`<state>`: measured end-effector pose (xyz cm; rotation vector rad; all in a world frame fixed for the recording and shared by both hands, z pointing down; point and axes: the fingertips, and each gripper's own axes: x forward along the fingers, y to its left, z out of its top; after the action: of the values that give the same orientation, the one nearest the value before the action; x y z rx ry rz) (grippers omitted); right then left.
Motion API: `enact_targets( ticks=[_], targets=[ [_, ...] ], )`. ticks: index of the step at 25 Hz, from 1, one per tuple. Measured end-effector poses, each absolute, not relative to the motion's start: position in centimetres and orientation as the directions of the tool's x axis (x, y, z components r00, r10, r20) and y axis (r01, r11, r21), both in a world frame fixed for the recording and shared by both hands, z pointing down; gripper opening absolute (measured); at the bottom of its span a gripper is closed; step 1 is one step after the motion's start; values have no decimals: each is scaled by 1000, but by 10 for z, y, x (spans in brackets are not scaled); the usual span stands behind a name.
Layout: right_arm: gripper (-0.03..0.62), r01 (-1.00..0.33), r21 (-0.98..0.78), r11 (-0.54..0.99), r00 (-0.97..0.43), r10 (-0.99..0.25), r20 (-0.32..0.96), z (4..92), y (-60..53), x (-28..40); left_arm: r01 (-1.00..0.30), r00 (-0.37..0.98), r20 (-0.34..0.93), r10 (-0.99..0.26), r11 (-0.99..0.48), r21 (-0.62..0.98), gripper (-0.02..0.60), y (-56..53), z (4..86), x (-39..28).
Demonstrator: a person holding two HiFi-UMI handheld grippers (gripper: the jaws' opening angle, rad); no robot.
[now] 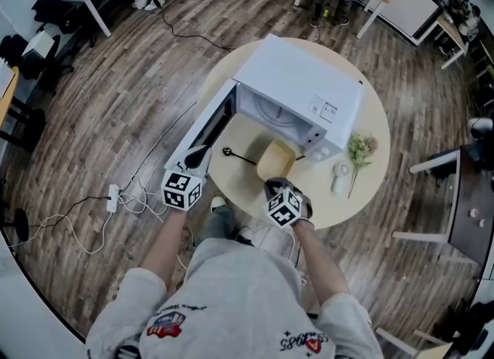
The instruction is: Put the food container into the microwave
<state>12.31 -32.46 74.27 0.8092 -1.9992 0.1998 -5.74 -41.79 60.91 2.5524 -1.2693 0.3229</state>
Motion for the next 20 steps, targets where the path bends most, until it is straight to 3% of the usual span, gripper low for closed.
enact_targets(
  ticks=[20],
  targets=[
    [14, -570, 261, 779, -313, -499, 808, 715, -394, 123, -788, 613, 322, -722, -591, 174, 5, -436, 622, -49]
  ],
)
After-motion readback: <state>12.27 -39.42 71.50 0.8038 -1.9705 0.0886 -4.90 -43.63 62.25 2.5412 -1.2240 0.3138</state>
